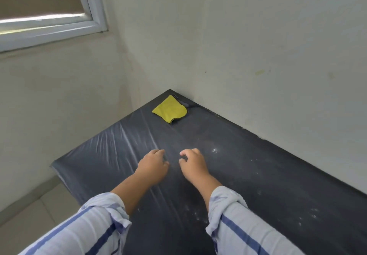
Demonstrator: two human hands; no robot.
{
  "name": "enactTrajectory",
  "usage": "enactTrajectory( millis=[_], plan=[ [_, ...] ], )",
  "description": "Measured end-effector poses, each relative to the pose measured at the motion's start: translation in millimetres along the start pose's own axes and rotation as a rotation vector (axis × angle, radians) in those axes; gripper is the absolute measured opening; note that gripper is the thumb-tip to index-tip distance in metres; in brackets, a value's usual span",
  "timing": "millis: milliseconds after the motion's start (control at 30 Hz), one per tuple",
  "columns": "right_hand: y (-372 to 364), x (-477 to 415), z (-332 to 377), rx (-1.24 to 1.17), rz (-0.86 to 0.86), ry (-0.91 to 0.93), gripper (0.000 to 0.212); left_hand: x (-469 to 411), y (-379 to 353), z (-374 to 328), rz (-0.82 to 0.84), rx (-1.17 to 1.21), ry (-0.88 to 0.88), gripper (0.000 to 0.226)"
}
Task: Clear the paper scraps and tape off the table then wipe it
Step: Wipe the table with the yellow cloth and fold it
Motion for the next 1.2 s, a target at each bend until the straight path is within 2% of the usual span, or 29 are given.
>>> enactTrajectory(
  millis=[267,433,500,633,733,867,1100,1200],
  plan=[
    [-24,-99,30,0.031,0.000,-0.046,0.028,-127,29,33,0.043,0.059,0.011,0.058],
    [-42,-159,50,0.056,-0.045,-0.074,0.040,-209,45,43,0.035,0.072,0.010,0.052],
    [-48,-181,54,0.106,-0.073,-0.075,0.045,-236,50,46,0.000,0.095,0.039,0.049],
    [-59,-212,53,0.168,-0.073,-0.125,0.044,-279,56,50,-0.021,0.133,0.118,0.058],
    [-64,-218,52,0.149,-0.079,-0.153,0.038,-299,54,54,0.012,0.196,0.099,0.041],
    [-55,-211,49,0.083,-0.084,-0.230,0.041,-285,51,37,0.031,0.506,0.034,0.011],
    [-20,-158,38,-0.198,-0.199,-0.321,0.055,-215,52,-14,0.165,0.958,-0.021,0.031],
    [-4,-119,30,-0.687,-0.257,-0.409,0.048,-172,49,-31,0.210,1.072,-0.043,0.025]
  ],
)
Point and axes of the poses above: each hand's wrist, its own x-axis away from the middle knuckle, its own y-axis out of the back of the hand, z = x × y, the point moved 1 cm from there along -x, towards the middle knuckle, and after that the axes turned 5 degrees about -y, right-handed, at the moved point
